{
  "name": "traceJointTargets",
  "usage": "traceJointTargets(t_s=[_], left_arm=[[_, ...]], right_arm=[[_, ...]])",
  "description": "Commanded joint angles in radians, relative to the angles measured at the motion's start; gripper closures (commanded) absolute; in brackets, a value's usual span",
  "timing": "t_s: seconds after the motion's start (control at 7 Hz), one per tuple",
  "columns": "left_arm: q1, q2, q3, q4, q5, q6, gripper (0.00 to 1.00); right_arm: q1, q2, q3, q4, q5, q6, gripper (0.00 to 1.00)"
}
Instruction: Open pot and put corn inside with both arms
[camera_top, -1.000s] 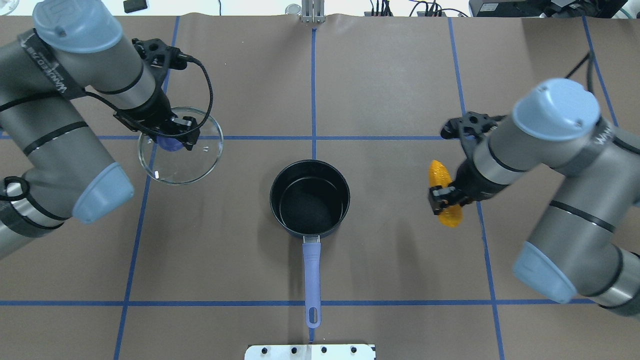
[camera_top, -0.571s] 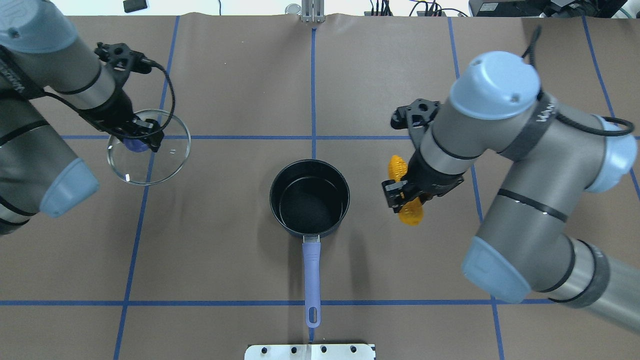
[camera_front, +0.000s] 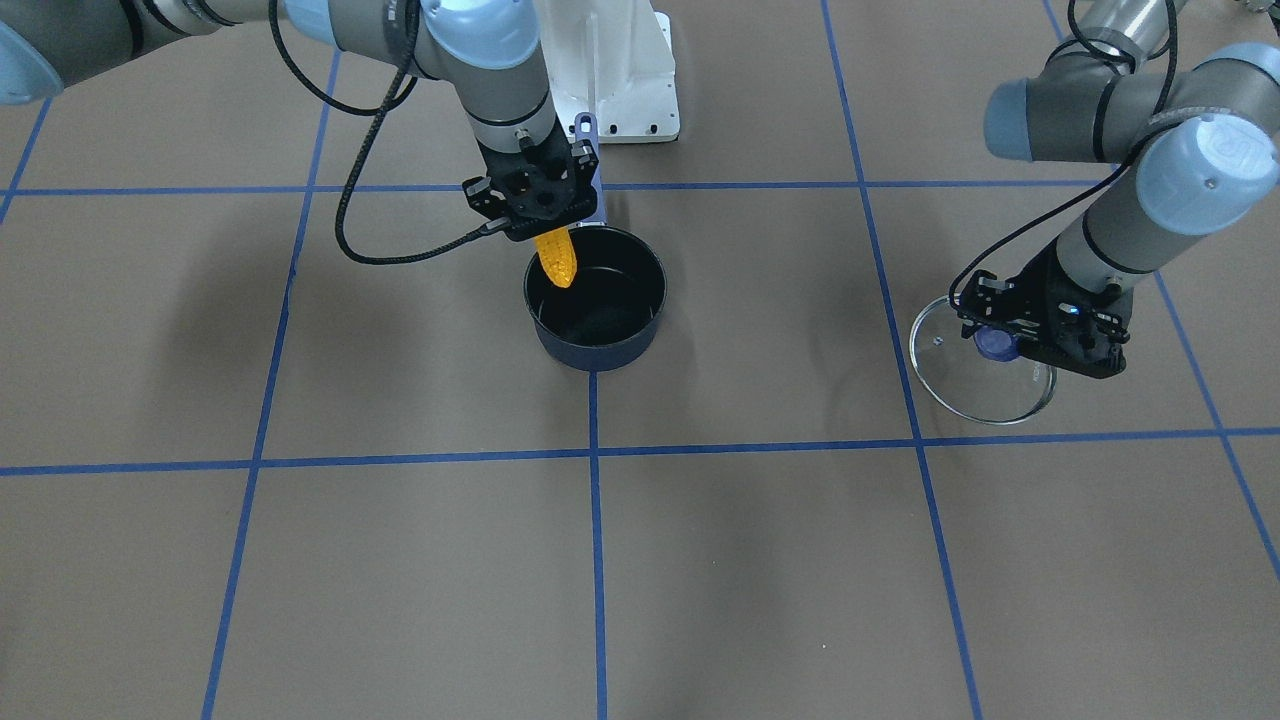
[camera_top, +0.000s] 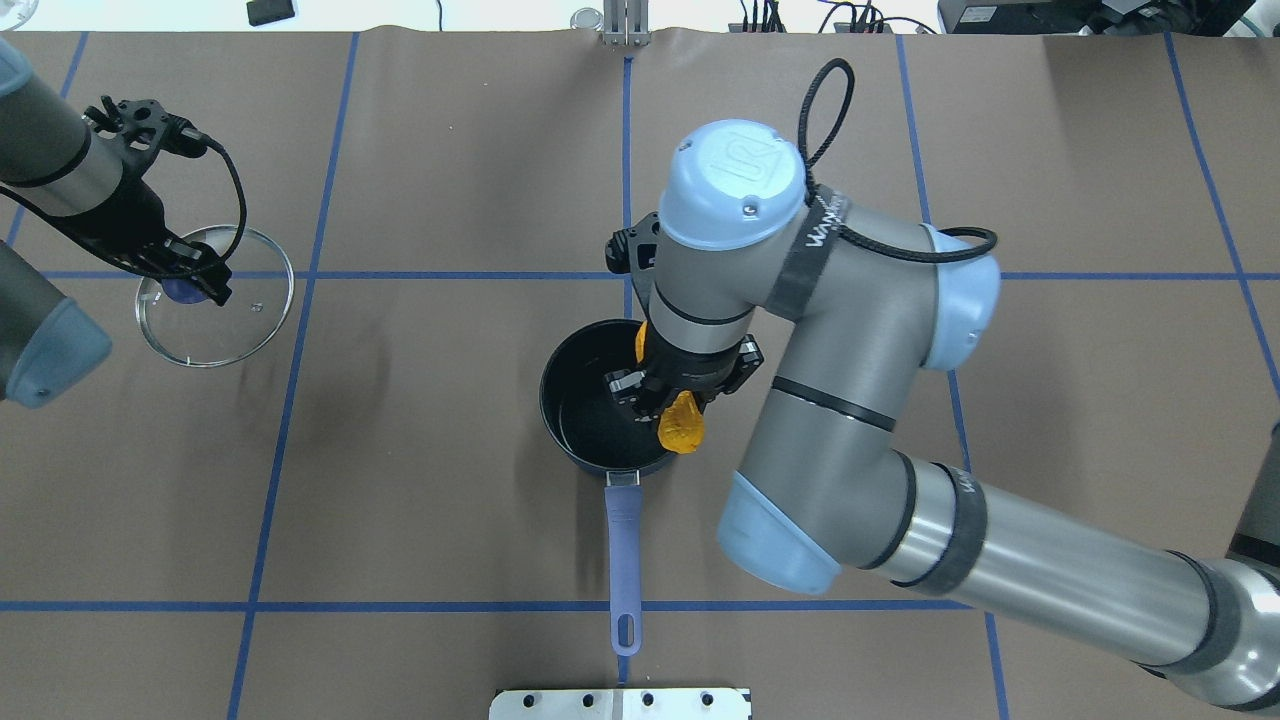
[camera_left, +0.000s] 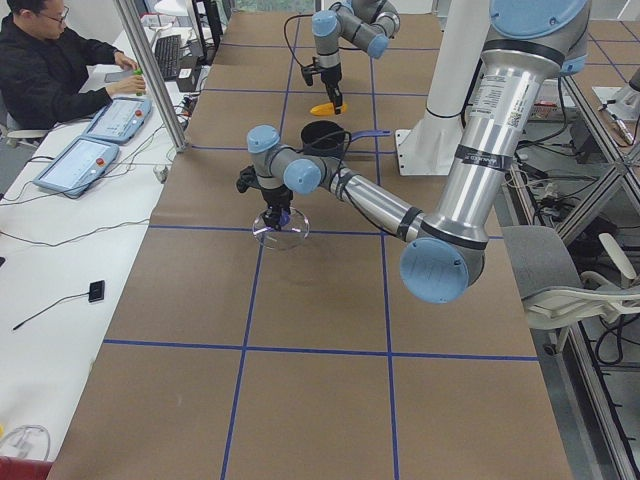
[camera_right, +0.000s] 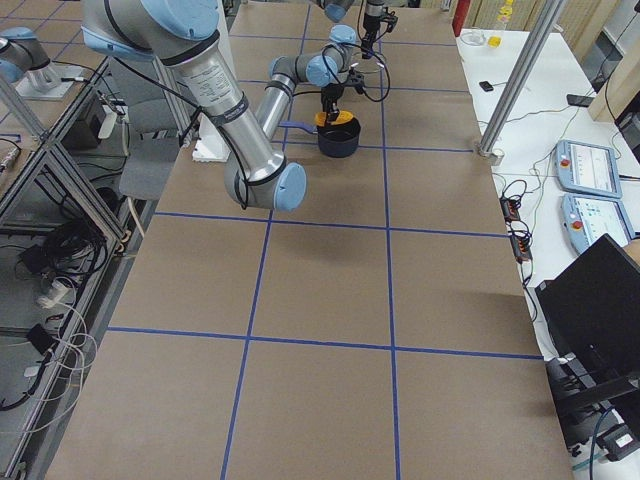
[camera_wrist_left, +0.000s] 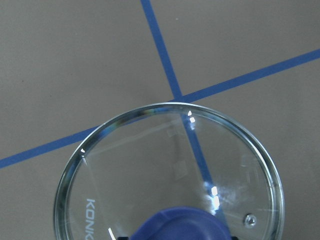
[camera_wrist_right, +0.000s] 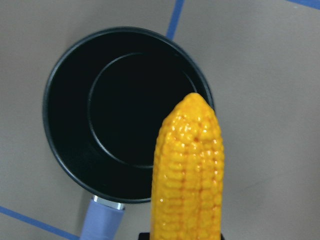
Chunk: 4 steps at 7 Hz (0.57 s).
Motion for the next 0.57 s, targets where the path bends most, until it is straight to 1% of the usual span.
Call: traceJointTargets(t_s=[0.0, 0.14, 0.29, 0.43], left_arm=[[-0.006, 0.012, 0.021, -0.030, -0.010, 0.008, 0.53], [-0.007, 0.013, 0.021, -0.033, -0.010, 0.008, 0.53], [-0.006, 0.020, 0.021, -0.033, -0.010, 0.009, 0.53], [-0.006, 0.020, 0.023, -0.033, -0.010, 0.008, 0.53]], right_arm=[[-0.008, 0.033, -0.130, 0.084, 0.003, -0.002, 0.59], [-0.019, 0.033, -0.144, 0.097, 0.002, -0.003, 0.58], [-0.019, 0.040, -0.173, 0.115, 0.003, -0.003, 0.53], [-0.021, 0.048, -0.180, 0.134, 0.002, -0.002, 0.06]])
